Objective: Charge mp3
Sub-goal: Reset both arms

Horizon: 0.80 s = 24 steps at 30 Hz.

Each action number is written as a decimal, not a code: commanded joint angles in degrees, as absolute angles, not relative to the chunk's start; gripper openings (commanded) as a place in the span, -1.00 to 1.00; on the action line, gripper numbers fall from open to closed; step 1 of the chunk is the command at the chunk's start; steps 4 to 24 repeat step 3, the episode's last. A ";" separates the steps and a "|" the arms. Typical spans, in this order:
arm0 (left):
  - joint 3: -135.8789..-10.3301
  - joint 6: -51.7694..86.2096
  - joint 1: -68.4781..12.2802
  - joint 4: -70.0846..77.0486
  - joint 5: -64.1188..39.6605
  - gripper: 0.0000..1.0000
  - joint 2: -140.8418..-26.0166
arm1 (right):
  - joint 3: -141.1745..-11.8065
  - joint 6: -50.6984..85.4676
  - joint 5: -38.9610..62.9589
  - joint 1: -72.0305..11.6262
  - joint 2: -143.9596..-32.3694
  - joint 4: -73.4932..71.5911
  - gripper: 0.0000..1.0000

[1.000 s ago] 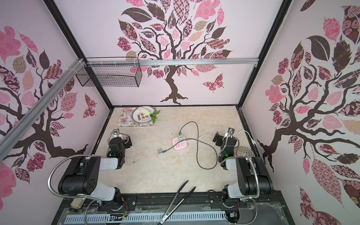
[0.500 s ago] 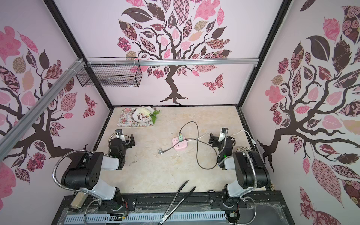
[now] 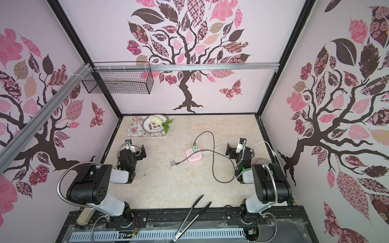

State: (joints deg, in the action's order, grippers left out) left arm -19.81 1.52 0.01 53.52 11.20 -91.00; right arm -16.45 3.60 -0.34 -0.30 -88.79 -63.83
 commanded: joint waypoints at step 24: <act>-20.96 1.61 0.26 55.23 10.64 0.96 -90.97 | -17.23 2.75 -0.02 -0.51 -88.81 -63.68 0.99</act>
